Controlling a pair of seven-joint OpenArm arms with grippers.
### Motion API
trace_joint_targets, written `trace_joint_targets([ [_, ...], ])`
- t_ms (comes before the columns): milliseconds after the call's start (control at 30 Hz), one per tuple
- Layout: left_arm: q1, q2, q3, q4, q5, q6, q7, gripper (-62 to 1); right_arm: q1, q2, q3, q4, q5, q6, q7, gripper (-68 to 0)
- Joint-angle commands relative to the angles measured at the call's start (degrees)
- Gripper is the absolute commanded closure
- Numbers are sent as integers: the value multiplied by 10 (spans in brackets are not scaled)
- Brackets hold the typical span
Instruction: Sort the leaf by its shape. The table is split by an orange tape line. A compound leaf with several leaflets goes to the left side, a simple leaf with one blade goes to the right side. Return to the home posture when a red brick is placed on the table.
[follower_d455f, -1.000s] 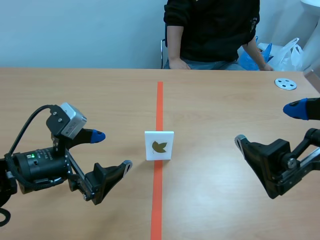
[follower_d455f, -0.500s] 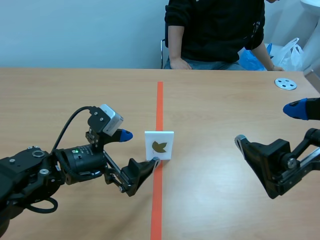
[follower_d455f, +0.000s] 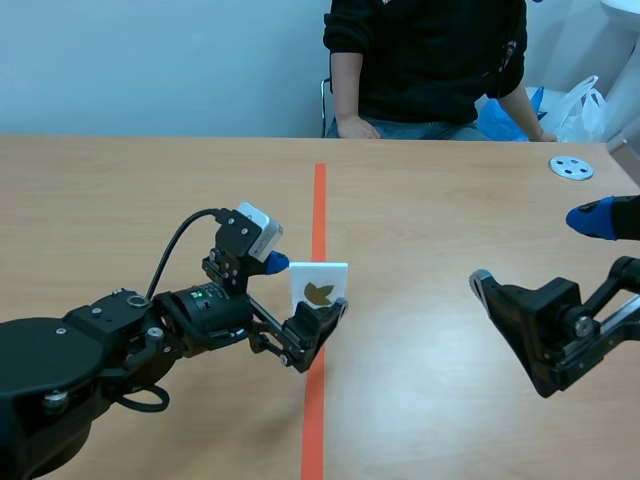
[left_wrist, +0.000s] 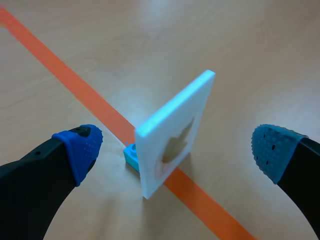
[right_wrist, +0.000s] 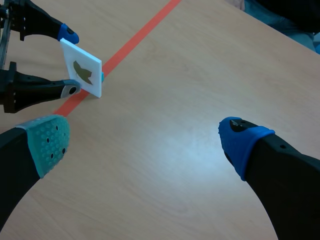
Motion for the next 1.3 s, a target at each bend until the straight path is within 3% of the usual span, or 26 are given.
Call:
trace_joint_targets([
  [0,-11,9,-1,4,-1,-3,-13,-623,7,5,6,3,2,-2,7,-617],
  [367,-24,44,-1,-46,43,6,-49,-623,7,4,6,3,2,-2,7,-617],
  [700,-46,46,25,-76,43,8,-58,-623,7,4,6,3,2,-2,7,-617],
  [933,-69,47,51,-114,43,26,-47,-428,7,4,6,3,3,-2,11,-617],
  [1167,-77,47,56,-131,43,28,-47,-405,7,4,6,3,3,-2,11,-617],
  [1267,-77,47,56,-131,43,28,-47,-317,7,4,6,3,3,-2,11,-617],
])
